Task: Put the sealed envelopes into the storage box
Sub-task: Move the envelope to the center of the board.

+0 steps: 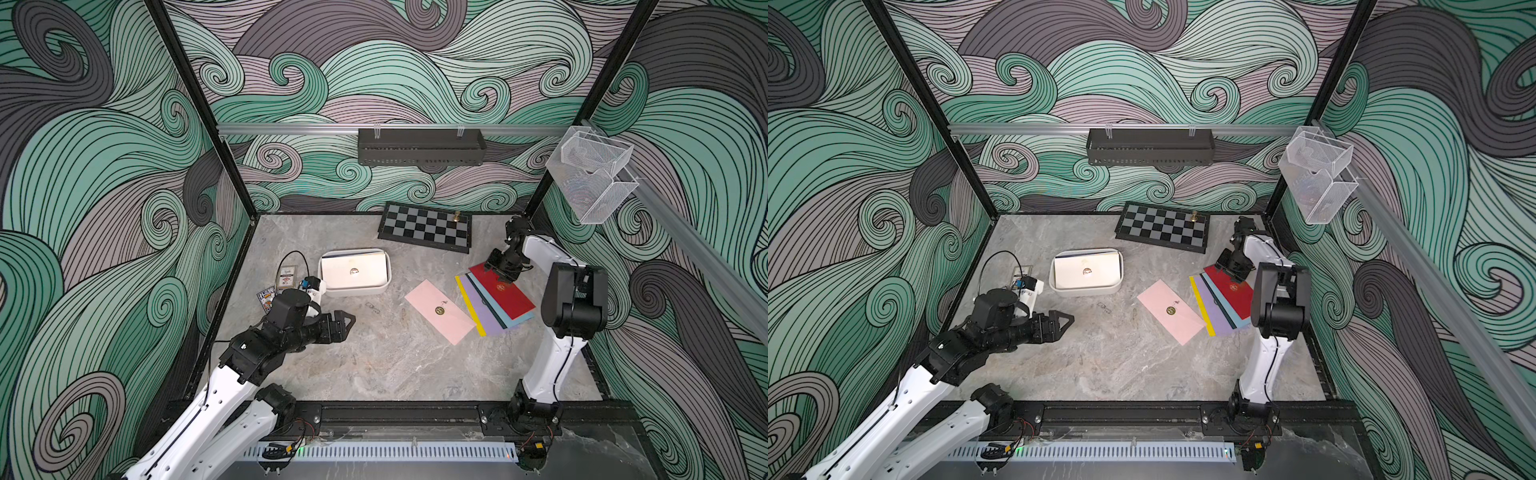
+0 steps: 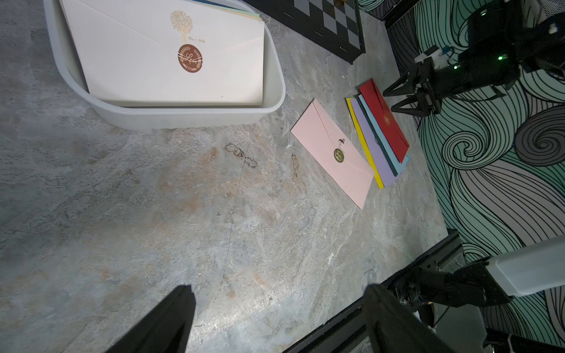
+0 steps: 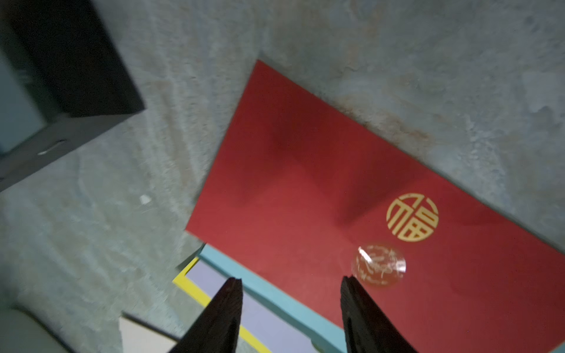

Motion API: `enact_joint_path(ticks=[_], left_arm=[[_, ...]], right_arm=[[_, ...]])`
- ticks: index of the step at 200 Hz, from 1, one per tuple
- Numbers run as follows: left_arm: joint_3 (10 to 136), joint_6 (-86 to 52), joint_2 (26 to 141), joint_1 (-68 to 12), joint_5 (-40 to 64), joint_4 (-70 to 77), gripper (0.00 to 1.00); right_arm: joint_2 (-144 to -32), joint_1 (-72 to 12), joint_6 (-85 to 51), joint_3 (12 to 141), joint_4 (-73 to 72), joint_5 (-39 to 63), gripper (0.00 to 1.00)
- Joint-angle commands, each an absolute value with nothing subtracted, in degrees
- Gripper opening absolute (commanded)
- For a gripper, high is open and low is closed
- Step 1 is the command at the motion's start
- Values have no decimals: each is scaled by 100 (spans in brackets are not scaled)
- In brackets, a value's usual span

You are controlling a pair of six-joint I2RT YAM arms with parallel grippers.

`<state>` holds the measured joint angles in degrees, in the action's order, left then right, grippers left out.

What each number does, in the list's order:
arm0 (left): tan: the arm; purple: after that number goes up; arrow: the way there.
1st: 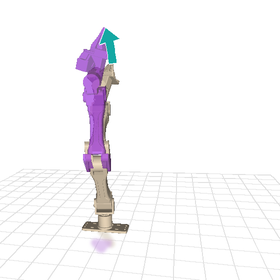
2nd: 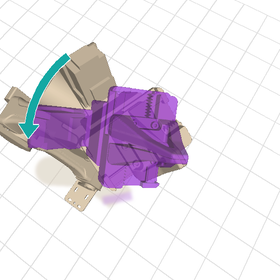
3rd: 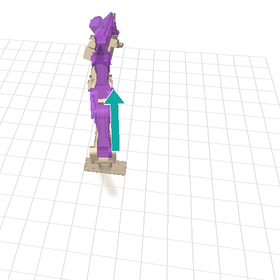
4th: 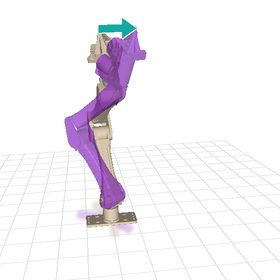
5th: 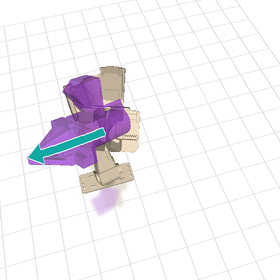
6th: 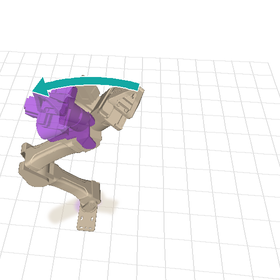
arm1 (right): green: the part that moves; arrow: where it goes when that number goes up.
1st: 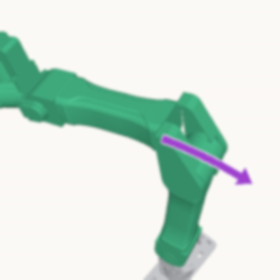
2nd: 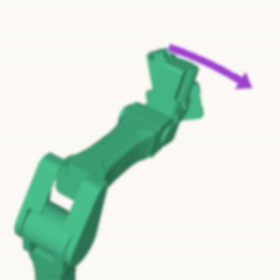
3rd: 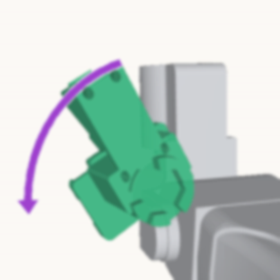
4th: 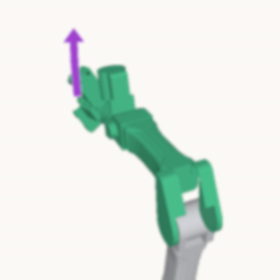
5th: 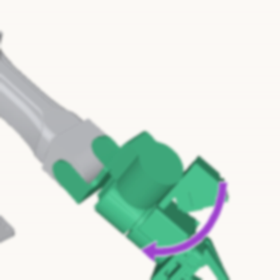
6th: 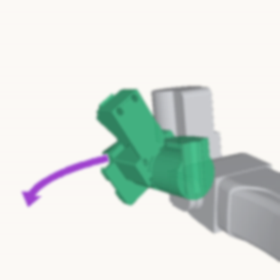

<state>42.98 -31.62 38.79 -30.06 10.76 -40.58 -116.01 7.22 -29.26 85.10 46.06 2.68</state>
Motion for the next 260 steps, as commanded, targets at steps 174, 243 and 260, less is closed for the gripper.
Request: enact_joint_path(ticks=[174,243,260], left_arm=[[3349,-4002,4185,-3014,2380,-3127,85],[2418,-5260,3786,-3075,2092,-3734,72],[2277,-5601,3419,-3317,1995,-3939,69]], right_arm=[[-9620,-3070,-3273,6322,4120,1362,56],[-9576,-4558,-2986,5848,3264,2174,59],[-9844,-4861,-3065,5998,3113,2169,60]])
